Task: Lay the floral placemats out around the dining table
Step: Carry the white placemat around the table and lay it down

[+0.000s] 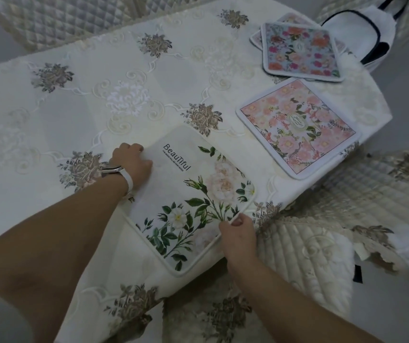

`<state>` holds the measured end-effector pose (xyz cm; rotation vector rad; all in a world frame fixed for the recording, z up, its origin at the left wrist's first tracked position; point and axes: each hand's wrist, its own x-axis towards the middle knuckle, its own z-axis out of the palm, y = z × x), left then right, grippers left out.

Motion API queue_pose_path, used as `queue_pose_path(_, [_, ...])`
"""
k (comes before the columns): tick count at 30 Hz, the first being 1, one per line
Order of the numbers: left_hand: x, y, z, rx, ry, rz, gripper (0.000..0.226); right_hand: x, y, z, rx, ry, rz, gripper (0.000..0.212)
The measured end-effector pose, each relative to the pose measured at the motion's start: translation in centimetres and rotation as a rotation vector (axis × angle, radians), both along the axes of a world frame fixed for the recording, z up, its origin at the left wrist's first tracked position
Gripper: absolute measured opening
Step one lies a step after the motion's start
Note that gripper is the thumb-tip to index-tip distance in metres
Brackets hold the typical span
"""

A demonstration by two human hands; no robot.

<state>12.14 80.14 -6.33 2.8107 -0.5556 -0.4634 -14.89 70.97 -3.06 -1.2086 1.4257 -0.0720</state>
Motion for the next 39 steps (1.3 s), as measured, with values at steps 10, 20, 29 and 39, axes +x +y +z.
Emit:
queue_pose_path(10, [-4.8, 6.6, -0.4, -0.21, 0.089, 0.236, 0.043, 2.4, -5.2, -0.1, -0.218, 0.088, 0.335, 0.007])
queue_pose_path(20, [-13.2, 8.3, -1.1, -0.402, 0.136, 0.575, 0.045, 5.2, -8.7, -0.4, -0.364, 0.043, 0.688, 0.066])
queue_pose_path(29, [-17.3, 7.6, -1.0, -0.477, 0.117, 0.81, 0.055, 7.9, -10.3, -1.1, -0.396, -0.021, 0.864, 0.062])
queue_pose_path(39, [-18.5, 7.8, -0.8, -0.468, 0.09, 0.795, 0.018, 9.2, -11.2, -2.4, -0.48, -0.046, 1.001, 0.06])
